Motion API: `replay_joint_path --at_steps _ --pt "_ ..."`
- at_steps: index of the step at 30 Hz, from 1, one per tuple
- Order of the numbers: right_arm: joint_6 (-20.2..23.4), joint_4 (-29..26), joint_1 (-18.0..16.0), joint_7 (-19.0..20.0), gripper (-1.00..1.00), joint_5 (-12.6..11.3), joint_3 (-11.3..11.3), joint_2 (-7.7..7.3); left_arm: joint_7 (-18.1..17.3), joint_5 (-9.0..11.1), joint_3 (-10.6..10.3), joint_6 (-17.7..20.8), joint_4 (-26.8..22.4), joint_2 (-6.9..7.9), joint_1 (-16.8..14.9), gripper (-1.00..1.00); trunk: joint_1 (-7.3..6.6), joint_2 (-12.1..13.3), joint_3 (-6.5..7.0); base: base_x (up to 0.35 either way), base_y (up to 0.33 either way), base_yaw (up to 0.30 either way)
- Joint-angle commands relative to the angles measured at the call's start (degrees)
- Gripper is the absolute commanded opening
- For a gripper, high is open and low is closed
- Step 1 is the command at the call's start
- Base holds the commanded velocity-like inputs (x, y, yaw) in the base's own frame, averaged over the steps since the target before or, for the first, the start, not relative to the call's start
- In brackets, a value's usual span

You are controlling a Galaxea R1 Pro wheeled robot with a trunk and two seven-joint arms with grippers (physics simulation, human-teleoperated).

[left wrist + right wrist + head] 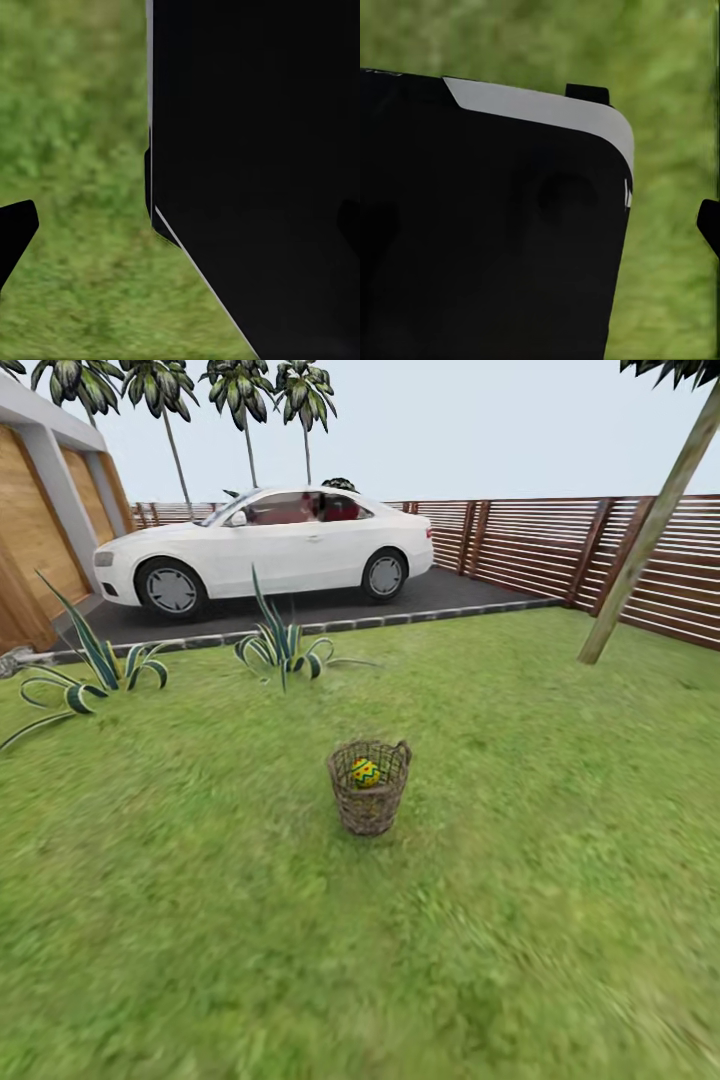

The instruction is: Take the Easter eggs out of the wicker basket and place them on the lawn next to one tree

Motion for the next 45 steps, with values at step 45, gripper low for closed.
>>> replay_joint_path --at_steps 45 --pt "-0.25 0.12 -0.01 0.04 1.0 0.17 0.11 -0.23 0.06 0.05 0.18 -0.1 -0.07 -0.01 0.04 1.0 0.03 -0.02 -0.04 0.331 -0.088 0.086"
